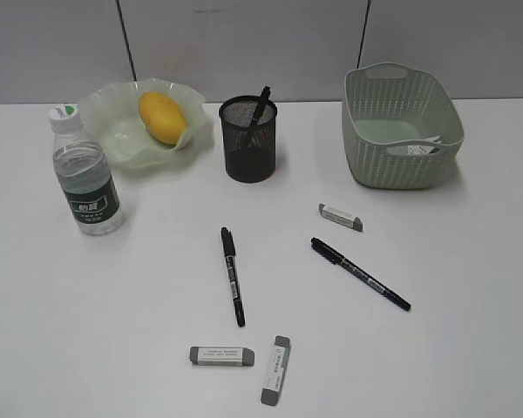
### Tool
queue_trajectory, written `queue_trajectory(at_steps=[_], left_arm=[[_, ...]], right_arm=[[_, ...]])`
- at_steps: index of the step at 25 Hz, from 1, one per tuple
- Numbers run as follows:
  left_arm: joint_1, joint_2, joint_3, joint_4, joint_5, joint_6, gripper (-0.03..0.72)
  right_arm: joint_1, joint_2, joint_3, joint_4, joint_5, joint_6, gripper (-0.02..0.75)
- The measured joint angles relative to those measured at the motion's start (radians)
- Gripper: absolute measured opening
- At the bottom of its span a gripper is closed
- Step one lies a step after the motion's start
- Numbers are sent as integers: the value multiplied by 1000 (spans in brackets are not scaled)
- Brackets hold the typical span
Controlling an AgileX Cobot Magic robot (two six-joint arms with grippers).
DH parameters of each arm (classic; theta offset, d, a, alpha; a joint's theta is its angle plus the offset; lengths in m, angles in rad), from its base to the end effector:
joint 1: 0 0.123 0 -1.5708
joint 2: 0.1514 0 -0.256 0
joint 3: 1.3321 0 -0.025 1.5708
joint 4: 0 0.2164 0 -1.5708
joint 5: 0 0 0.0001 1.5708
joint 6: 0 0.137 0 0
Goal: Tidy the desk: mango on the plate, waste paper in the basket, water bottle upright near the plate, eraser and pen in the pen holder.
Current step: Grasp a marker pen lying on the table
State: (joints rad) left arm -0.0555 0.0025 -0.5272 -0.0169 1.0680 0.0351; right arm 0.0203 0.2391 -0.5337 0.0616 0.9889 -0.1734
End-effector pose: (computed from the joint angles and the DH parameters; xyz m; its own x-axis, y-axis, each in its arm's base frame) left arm 0.0326 -0.0038 0.2466 -0.4376 0.0513 -0.8977 0.0806 0.9966 0.0177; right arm 0.0670 0.0084 0.2463 -0.5553 -0.1502 -0.8179 -0.1411 0.9863 -0.0853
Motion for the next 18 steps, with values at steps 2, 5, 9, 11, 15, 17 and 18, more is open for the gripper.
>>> queue_trajectory(at_steps=[2, 5, 9, 11, 15, 17, 18], left_arm=[[0, 4, 0, -2, 0, 0, 488], [0, 45, -1, -14, 0, 0, 484], [0, 194, -54, -44, -5, 0, 472], [0, 301, -102, -45, -12, 0, 465], [-30, 529, -194, -51, -72, -35, 456], [-52, 637, -237, -52, -99, -35, 443], [-63, 697, -261, -52, -106, -35, 437]], right_arm=[[0, -75, 19, 8, 31, 0, 539], [0, -187, 26, 11, 51, 0, 539], [0, -246, 28, 9, 54, 0, 538], [0, -248, 29, 10, 54, 0, 538], [0, -248, 29, 10, 54, 0, 538], [0, -248, 29, 9, 54, 0, 535], [0, -248, 29, 9, 54, 0, 531]])
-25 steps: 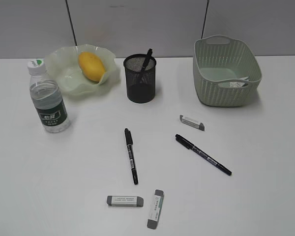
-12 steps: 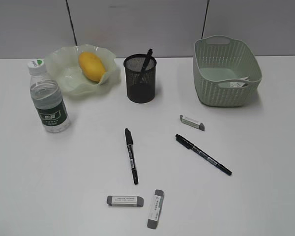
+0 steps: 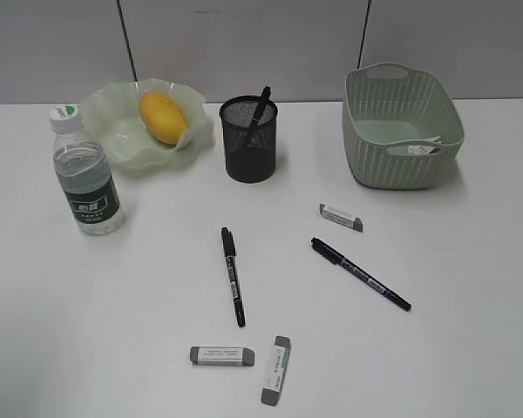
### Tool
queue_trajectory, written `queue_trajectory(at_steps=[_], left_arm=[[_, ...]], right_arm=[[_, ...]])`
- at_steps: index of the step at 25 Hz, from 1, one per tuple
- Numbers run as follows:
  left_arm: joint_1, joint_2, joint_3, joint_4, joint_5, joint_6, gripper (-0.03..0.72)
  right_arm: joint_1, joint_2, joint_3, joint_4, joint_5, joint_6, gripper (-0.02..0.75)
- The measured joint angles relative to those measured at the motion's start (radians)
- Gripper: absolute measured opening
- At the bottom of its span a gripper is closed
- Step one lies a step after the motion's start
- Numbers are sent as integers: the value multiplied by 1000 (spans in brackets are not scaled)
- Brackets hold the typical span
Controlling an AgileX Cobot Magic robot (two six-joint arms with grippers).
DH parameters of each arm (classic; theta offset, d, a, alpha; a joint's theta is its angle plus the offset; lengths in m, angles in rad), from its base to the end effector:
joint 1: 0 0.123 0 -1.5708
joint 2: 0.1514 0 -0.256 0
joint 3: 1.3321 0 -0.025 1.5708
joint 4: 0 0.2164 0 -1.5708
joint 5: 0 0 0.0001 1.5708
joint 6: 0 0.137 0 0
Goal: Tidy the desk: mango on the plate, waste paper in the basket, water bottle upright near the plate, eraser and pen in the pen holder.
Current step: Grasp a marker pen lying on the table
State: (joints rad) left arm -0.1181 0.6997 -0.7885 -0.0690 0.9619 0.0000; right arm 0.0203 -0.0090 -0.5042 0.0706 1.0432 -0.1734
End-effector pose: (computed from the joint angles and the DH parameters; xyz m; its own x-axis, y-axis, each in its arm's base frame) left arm 0.1348 -0.0238 0.2813 -0.7073 0.0442 -0.7055 0.1295 0.9892 -0.0679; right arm 0.0344 0.0091 0.2437 -0.4129 -0.1455 -0.8991 -0.1333 0.9862 -0.0984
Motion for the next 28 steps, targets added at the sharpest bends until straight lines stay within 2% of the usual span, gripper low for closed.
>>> queue_trajectory(at_steps=[3, 6, 10, 14, 16, 19, 24, 28], left_arm=[[-51, 194, -77, 0, 1, -15, 426], [-134, 337, -165, 0, 10, -77, 424], [-282, 520, -267, 19, -17, -249, 422], [-439, 688, -341, 104, -65, -480, 413], [-497, 774, -383, 133, -70, -543, 412], [-534, 882, -448, 131, -70, -590, 412], [-539, 1003, -535, 69, -128, -673, 424], [-544, 1099, -588, 3, -138, -610, 545]], right_arm=[[0, 0, 0, 0, 0, 0, 516], [0, 0, 0, -1, 0, 0, 487], [0, 0, 0, -1, 0, 0, 455], [0, 0, 0, -1, 0, 0, 445], [0, 0, 0, -1, 0, 0, 445], [0, 0, 0, -1, 0, 0, 445], [0, 0, 0, -1, 0, 0, 445], [0, 0, 0, -1, 0, 0, 445]])
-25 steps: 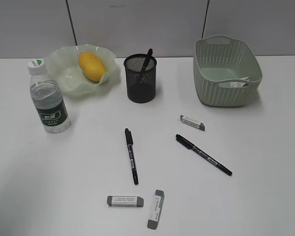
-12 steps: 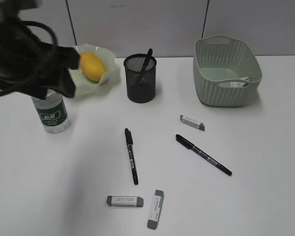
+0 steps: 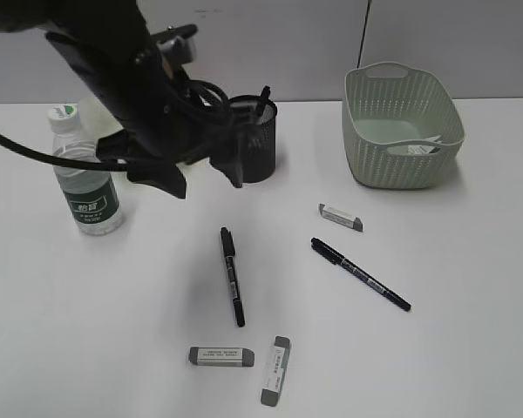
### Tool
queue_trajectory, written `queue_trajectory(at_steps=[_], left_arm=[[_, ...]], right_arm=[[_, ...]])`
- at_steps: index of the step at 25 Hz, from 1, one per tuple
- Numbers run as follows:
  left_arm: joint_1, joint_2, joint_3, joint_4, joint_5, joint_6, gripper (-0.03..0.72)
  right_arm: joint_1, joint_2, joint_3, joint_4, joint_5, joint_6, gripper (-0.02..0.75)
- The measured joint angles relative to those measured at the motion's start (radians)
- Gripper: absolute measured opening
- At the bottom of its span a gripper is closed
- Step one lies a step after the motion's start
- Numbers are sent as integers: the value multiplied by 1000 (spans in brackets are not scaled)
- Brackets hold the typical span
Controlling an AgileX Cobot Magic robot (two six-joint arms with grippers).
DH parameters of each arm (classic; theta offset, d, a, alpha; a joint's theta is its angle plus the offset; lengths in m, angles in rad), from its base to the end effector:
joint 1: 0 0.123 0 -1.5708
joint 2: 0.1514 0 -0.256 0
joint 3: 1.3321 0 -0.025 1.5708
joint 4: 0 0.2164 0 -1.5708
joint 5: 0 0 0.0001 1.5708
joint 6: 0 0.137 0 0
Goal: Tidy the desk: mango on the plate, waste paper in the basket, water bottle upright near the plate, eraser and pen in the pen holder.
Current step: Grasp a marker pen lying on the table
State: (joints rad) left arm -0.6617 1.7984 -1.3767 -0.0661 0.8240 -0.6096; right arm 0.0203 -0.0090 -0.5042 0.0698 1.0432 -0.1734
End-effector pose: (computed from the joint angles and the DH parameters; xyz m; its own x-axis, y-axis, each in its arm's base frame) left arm 0.2817 -0.2278 0.1881 -0.9561 -0.0261 -0.2917 0.0593 0.9582 -0.2798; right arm 0.0344 0.0090 0.2437 -0.4130 -0.1459 -0.8990 -0.1329 0.9862 -0.0991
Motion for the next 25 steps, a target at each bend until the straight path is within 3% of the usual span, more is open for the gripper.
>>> queue_trajectory(at_steps=[3, 6, 15, 25], left_arm=[[0, 48, -19, -4, -15, 6, 618], [0, 88, -23, -2, -61, -39, 624], [-2, 232, -39, 0, -76, -60, 516], [-2, 387, -262, 46, 66, -61, 475]], right_arm=[[0, 0, 0, 0, 0, 0, 443], [0, 0, 0, 0, 0, 1, 442], [0, 0, 0, 0, 0, 5, 430], [0, 0, 0, -1, 0, 20, 425]])
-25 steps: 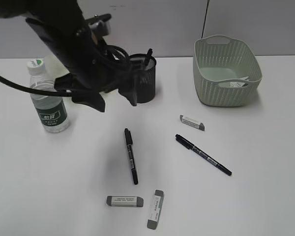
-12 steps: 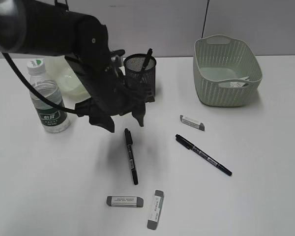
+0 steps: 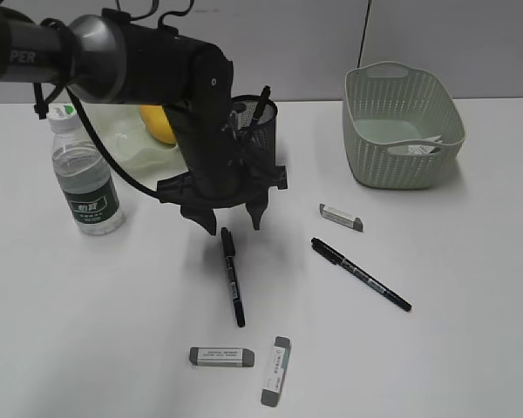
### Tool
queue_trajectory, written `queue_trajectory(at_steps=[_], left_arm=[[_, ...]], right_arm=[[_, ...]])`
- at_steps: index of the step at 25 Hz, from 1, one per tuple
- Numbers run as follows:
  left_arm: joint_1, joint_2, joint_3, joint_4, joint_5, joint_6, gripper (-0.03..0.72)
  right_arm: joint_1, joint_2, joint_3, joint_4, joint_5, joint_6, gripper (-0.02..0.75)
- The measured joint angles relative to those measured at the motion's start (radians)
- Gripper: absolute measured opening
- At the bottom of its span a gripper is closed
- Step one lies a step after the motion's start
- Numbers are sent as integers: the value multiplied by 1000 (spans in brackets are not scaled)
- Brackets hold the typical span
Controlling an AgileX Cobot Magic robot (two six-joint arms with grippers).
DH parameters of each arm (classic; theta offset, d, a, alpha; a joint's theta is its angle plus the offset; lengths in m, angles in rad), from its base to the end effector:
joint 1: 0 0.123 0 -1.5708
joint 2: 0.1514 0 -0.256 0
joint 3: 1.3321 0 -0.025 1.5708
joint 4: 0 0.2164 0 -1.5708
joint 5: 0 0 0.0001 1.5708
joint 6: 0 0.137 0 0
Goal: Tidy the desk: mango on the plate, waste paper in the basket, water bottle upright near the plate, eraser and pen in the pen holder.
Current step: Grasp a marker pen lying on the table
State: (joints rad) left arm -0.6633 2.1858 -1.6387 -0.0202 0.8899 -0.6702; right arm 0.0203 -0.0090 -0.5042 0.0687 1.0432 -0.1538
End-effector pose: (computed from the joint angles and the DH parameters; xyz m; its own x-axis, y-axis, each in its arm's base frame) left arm 0.3237 -0.2557 0.1001 -0.9866 -0.0299 -0.1605 -0.0055 0.9886 -0.1503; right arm 0.0344 0.0088 0.2437 -0.4156 -0.1271 -0.9006 -0.1242 0.9888 -0.0823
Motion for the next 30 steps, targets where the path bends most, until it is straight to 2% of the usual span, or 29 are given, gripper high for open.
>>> queue_trajectory(at_steps=[8, 13, 30], left_arm=[[0, 47, -19, 2, 94, -24, 475], [0, 48, -19, -13, 52, -84, 469], [0, 68, -19, -17, 66, -100, 448]], right_arm=[[0, 0, 0, 0, 0, 3, 425], [0, 0, 0, 0, 0, 4, 425], [0, 0, 0, -3, 0, 7, 425]])
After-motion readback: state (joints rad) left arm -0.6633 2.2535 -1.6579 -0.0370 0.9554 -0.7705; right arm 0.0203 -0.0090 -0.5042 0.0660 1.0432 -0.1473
